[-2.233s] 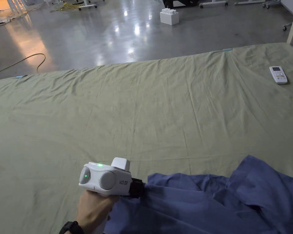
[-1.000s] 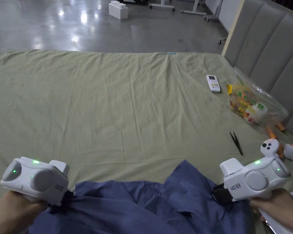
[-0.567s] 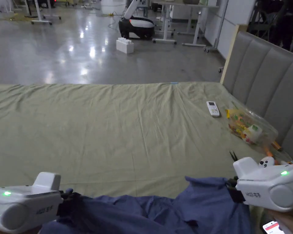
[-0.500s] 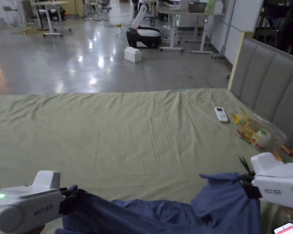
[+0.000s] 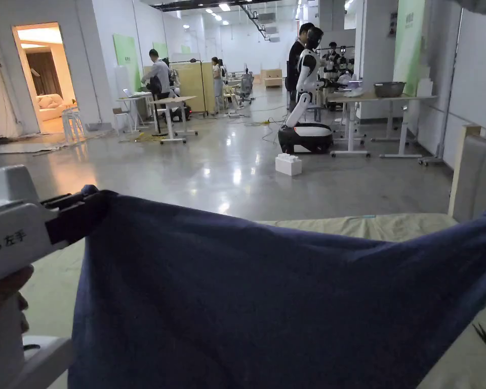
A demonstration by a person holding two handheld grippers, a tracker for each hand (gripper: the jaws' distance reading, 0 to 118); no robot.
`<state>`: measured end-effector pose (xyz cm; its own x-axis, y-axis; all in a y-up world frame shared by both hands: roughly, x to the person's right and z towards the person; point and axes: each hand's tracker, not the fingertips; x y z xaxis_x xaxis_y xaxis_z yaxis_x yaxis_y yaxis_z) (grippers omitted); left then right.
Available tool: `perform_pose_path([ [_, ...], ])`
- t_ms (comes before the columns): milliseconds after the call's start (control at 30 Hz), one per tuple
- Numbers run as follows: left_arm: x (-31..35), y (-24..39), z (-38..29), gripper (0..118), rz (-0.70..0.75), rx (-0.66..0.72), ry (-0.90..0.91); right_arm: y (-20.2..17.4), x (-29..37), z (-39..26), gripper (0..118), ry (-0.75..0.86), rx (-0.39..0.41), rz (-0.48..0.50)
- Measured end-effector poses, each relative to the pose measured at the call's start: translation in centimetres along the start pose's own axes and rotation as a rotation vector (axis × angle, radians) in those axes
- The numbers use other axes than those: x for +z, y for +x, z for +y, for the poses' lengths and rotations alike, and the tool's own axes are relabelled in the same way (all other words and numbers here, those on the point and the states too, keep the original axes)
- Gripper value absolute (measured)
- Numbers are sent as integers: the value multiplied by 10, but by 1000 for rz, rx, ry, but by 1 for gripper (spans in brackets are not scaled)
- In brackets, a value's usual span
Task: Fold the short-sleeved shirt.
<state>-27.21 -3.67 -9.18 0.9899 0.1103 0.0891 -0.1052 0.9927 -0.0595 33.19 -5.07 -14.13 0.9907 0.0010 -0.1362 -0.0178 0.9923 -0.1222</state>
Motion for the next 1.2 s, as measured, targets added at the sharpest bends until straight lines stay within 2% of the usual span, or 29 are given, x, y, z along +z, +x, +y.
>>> perform_pose_path([
  [133,15,5,32,6,15,-14,64,-11,8,40,3,95,16,-7],
  [200,19,7,48,6,41,-28,87,-19,12,63,3,175,73,-31],
  [333,23,3,70,6,82,-14,137,-20,16,96,3,224,35,-72],
  [567,15,-4,86,6,104,-15,139,-26,20,132,3,331,94,-122],
  [667,7,-5,88,6,111,-30,140,-37,17,149,3,352,199,-161],
  [1100,-67,-17,108,6,97,38,122,-52,-29,187,2,376,227,-245],
  [1200,-91,-14,110,6,121,-46,95,-50,-55,190,2,359,258,-271],
])
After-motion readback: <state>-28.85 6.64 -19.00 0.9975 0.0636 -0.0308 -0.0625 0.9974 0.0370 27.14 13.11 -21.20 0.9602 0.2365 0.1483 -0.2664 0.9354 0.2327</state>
